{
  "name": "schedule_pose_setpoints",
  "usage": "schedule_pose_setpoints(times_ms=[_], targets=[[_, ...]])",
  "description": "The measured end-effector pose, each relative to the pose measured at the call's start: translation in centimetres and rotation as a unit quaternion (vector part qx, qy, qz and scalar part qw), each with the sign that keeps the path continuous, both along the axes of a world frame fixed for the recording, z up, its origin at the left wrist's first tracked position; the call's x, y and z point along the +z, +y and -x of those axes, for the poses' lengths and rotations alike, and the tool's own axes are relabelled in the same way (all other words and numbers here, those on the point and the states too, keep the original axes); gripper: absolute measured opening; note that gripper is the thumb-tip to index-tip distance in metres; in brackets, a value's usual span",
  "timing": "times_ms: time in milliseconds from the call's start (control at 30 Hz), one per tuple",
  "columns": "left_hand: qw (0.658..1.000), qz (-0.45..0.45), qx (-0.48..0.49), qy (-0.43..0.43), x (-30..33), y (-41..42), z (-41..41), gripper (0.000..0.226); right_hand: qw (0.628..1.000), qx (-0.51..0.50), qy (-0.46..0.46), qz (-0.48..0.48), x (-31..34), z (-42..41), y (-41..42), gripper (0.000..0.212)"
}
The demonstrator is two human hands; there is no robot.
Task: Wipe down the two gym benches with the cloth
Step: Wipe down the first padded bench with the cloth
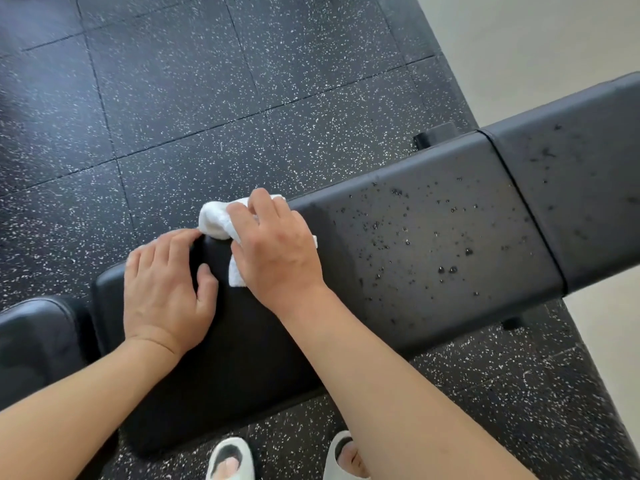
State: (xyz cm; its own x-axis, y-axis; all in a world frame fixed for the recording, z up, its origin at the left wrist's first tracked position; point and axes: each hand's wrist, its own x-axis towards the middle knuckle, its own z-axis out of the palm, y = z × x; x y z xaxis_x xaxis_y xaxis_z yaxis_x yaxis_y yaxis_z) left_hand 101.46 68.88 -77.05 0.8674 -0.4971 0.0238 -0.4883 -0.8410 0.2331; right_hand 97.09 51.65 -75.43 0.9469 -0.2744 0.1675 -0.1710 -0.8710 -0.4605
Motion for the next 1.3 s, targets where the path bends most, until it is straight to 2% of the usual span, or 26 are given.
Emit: schedule_pose_setpoints(times_ms=[200, 300, 400, 467, 533, 600, 633, 767, 833, 1000, 1167, 1300], targets=[[1.0, 0.01, 0.009, 0.008, 0.0, -0.2, 0.0, 0.052, 1.0, -0.006, -0.015, -0.011, -0.2, 7.6, 0.9, 0.03], [1.0, 0.022, 0.003, 0.0, -0.2, -0.1, 0.0, 0.051, 0.998, 0.055, -0.03, 0.011, -0.5, 14.3, 1.2, 0.032], [1.0, 0.028, 0.014, 0.004, 0.0, -0.1, 0.2, 0.051, 0.992, 0.103, -0.051, 0.051, -0.9, 17.9, -1.9, 0.038], [0.999, 0.03, 0.014, 0.011, 0.1, -0.2, 0.1, 0.051, 0.995, 0.054, -0.052, 0.07, -1.1, 18.4, -4.0, 0.043], [0.999, 0.033, 0.012, 0.013, 0.1, -0.2, 0.2, 0.051, 0.996, -0.049, -0.047, 0.054, -1.0, 18.0, -4.3, 0.04], [0.999, 0.038, 0.013, 0.012, 0.2, -0.1, 0.2, 0.051, 0.988, -0.146, -0.042, 0.023, -1.0, 17.1, -1.3, 0.039], [0.999, 0.04, 0.013, 0.011, 0.2, -0.1, 0.3, 0.051, 0.986, -0.161, -0.038, 0.006, -1.1, 16.6, 1.2, 0.039], [0.999, 0.034, 0.009, 0.011, 0.2, 0.0, 0.2, 0.051, 0.998, -0.043, -0.035, -0.021, -1.1, 15.0, 13.0, 0.033], [0.999, 0.034, 0.003, 0.009, -0.1, 0.2, 0.1, 0.051, 0.999, -0.025, -0.04, -0.027, -1.1, 14.8, 15.8, 0.032], [0.999, 0.043, 0.002, 0.001, -0.8, 0.4, -0.1, 0.046, 0.998, -0.005, -0.059, 0.009, -1.3, 17.1, 11.8, 0.033], [0.999, 0.046, 0.004, -0.007, -0.9, 0.4, 0.0, 0.045, 0.983, -0.178, -0.044, 0.012, -1.2, 20.8, 1.3, 0.041], [0.999, 0.045, 0.005, -0.004, -0.7, 0.3, 0.1, 0.045, 0.969, -0.245, -0.038, -0.017, -0.9, 19.3, 1.9, 0.04]])
